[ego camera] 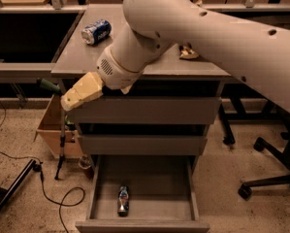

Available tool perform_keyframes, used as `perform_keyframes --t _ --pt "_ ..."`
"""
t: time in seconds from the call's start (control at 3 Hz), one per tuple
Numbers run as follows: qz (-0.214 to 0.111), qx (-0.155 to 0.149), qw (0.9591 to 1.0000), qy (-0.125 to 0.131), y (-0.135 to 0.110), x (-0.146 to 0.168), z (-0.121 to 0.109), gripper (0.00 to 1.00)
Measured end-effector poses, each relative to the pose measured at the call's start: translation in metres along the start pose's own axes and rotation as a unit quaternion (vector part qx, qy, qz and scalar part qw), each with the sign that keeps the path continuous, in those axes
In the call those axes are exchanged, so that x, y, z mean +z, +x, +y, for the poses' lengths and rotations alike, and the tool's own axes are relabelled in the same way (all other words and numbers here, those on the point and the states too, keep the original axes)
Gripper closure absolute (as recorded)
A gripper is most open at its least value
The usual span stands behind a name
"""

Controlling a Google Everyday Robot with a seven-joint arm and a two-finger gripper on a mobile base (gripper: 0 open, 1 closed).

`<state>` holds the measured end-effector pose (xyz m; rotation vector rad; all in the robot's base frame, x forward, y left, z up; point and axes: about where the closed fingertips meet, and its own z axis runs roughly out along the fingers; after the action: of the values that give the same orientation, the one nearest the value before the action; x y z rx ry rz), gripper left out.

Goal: Pick redbull can from bottom drawer and place on counter

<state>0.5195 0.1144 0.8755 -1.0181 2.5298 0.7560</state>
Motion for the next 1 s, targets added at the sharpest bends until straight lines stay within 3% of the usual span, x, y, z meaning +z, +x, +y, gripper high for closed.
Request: perform_keyframes --t 0.33,0.67,1.0 --pt "0.003 0.001 1.0000 0.002 0.000 0.001 0.000 0.00" --pt "0.038 0.010 0.9989 0.027 0.000 0.017 0.000 0.00" --pt "0.080 0.067 0.9935 0.044 0.027 0.068 -0.016 0.00"
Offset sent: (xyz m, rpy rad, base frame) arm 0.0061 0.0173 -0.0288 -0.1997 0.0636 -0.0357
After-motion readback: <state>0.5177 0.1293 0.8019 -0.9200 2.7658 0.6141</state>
